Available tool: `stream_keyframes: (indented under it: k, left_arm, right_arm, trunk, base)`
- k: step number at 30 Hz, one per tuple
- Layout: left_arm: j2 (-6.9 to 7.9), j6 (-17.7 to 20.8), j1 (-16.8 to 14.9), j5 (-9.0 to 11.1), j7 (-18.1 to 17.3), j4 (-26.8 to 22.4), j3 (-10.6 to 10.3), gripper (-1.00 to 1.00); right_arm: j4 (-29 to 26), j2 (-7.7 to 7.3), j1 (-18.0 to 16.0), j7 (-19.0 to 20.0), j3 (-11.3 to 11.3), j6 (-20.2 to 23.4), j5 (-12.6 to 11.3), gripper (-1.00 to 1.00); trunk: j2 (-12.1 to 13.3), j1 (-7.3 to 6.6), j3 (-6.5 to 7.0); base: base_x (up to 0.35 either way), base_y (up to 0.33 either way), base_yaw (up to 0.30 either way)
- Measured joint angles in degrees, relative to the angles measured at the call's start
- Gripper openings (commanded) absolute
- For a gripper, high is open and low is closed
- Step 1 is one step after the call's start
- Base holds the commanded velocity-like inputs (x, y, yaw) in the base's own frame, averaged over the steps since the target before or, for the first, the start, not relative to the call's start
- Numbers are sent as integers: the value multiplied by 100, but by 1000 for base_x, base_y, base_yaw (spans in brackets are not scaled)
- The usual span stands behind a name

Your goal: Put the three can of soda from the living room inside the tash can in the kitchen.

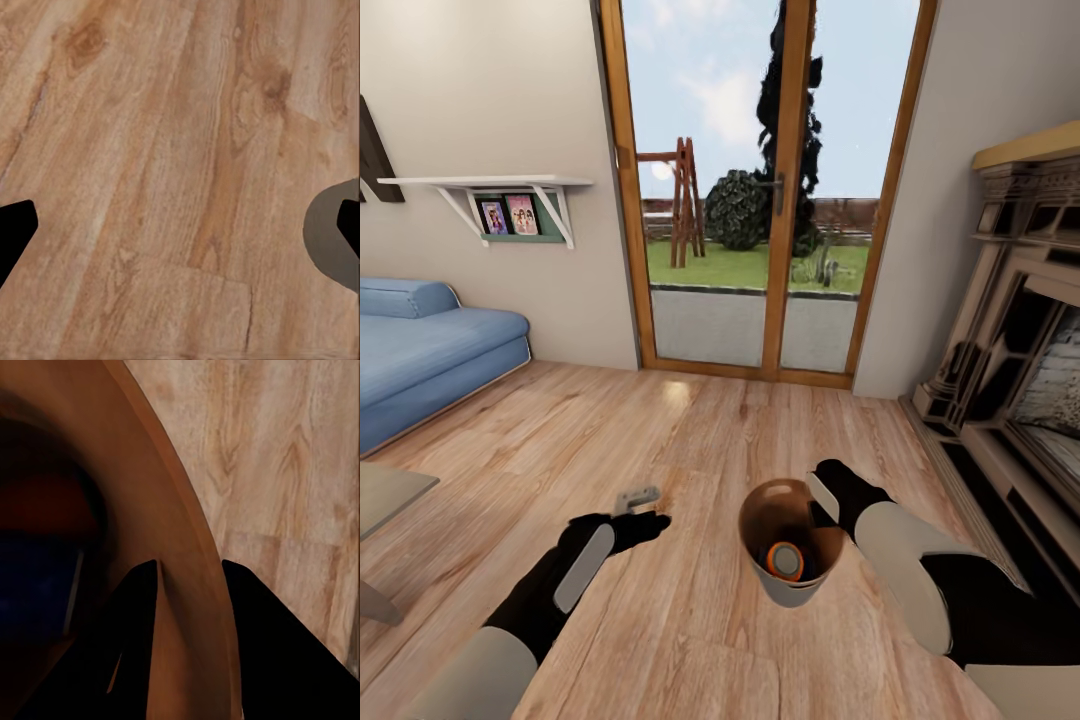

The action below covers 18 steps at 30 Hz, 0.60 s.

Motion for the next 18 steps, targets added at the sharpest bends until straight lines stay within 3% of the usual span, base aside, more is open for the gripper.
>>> stream_keyframes:
  k: [4,8,13,18]
  left_arm:
    - [-12,-35,0,0,34,294,-11,100]
    - [-16,-160,-1,-4,10,495,-23,100]
    - [-15,-423,0,-3,-6,792,-31,100]
    - [-22,-570,0,-3,-15,1538,-30,100]
  right_arm:
    - [0,-206,-1,425,6,3,33,-100]
    - [2,-504,0,982,44,20,104,-100]
    - [7,-599,0,1193,23,19,53,-100]
    - [13,-620,0,1205,61,23,116,-100]
  trunk:
    - [0,0,0]
    - [0,0,0]
    - [0,0,0]
    - [0,0,0]
  base:
    - [0,0,0]
    - [0,0,0]
    - [0,0,0]
    - [0,0,0]
